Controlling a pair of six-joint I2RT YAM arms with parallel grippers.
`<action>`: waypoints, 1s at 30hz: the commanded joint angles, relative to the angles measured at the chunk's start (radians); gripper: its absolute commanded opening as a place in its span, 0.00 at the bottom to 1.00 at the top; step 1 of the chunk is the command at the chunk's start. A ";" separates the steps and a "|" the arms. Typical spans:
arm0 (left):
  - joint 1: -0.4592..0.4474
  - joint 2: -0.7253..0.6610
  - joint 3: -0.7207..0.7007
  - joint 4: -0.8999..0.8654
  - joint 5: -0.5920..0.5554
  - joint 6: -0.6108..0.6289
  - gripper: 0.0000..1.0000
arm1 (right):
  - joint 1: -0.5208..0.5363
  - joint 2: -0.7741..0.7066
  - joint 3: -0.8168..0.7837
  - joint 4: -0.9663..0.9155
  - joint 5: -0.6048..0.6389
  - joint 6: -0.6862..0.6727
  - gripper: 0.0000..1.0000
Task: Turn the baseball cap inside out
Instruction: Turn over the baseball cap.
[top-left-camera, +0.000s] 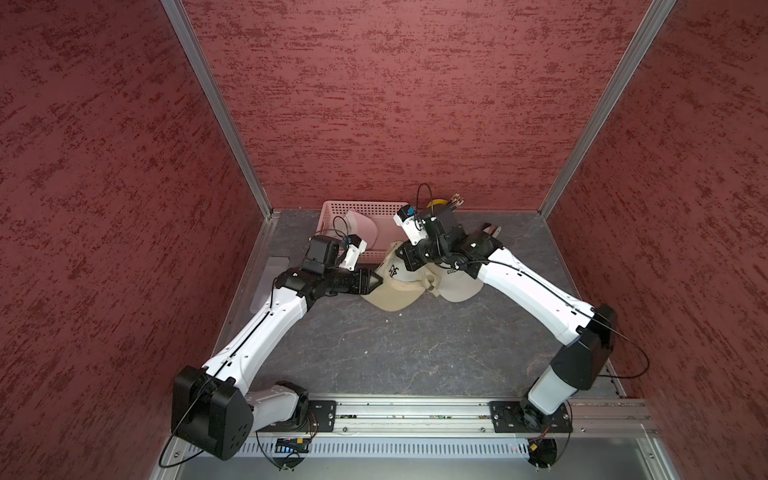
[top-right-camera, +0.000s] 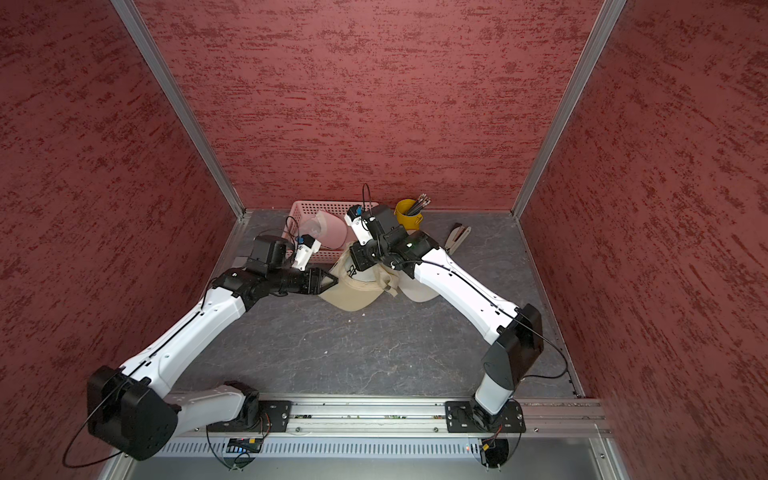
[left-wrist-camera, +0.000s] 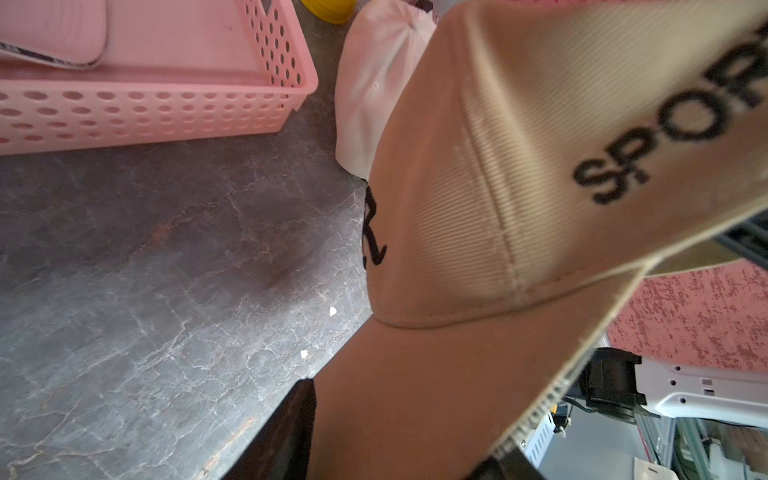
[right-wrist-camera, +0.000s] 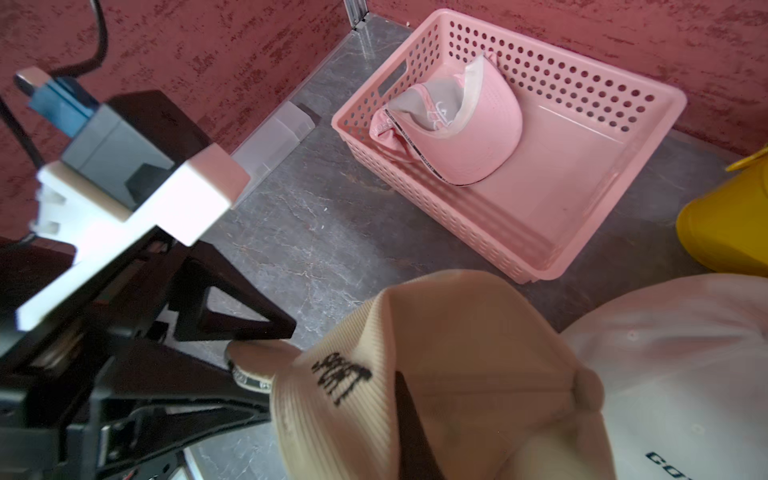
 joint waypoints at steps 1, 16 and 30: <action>0.007 -0.030 -0.047 0.111 -0.007 0.042 0.72 | -0.024 -0.018 0.075 -0.004 -0.083 0.039 0.00; 0.049 -0.213 -0.105 0.364 -0.043 0.191 1.00 | -0.092 -0.012 0.210 -0.026 -0.249 0.054 0.00; 0.130 -0.080 0.152 0.270 0.039 0.236 0.94 | -0.207 0.074 0.439 -0.079 -0.301 0.076 0.00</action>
